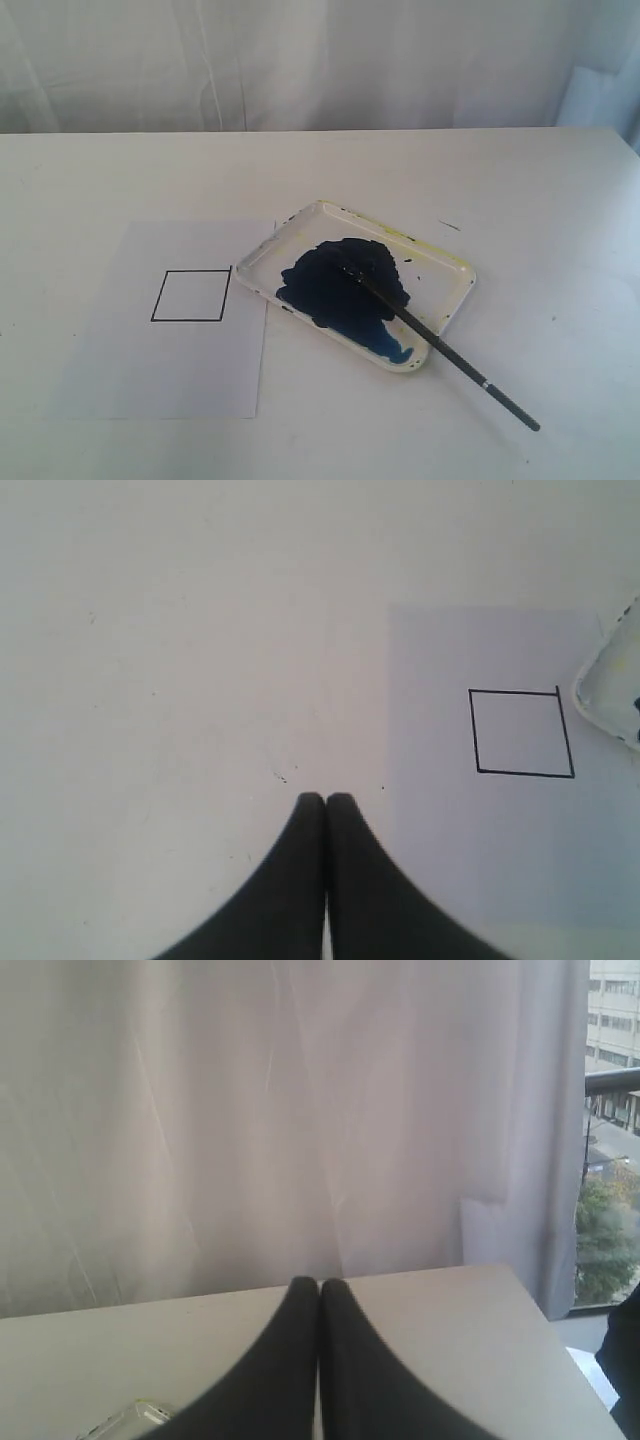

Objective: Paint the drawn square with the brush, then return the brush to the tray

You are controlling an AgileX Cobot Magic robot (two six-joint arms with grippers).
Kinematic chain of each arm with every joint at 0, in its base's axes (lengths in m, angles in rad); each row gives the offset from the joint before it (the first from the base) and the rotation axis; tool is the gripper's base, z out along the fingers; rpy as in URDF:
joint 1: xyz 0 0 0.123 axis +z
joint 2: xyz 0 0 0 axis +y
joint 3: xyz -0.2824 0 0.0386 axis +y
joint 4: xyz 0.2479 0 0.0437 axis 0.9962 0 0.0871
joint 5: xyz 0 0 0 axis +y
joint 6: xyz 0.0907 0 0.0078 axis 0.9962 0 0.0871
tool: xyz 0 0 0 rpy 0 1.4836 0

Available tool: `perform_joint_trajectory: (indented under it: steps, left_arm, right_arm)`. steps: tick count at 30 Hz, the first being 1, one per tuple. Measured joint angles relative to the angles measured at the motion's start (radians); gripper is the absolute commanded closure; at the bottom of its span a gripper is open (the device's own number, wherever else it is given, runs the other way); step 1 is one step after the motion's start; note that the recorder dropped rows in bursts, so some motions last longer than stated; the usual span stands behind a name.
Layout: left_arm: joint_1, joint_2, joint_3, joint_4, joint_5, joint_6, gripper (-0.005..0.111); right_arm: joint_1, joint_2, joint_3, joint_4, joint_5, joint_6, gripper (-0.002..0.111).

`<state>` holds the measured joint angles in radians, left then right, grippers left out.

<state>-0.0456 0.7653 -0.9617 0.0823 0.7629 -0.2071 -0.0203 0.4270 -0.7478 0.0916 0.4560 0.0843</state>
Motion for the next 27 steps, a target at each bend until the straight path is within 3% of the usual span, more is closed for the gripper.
perform_joint_trajectory:
  steps: [10, 14, 18, 21, 27]
  left_arm:
    - [0.000, 0.324, -0.163, -0.010, 0.106, 0.117, 0.107]
    - [0.000, 0.441, -0.214, -0.082, 0.122, 0.207, 0.107]
    - [0.000, 0.529, -0.261, -0.144, 0.136, 0.269, 0.107]
    - [0.000, 0.593, -0.298, -0.160, 0.155, 0.290, 0.098]
    - [-0.002, 0.706, -0.336, -0.170, 0.178, 0.305, 0.065]
  right_arm:
    - [0.000, 0.233, -0.039, 0.000, -0.004, -0.084, 0.108]
    - [0.000, 0.313, -0.039, 0.000, -0.008, -0.104, 0.108]
    - [0.000, 0.387, -0.044, 0.000, -0.023, -0.137, 0.099]
    - [0.000, 0.443, -0.062, 0.002, -0.017, -0.147, 0.089]
    - [0.000, 0.552, -0.134, 0.011, 0.042, -0.158, 0.083]
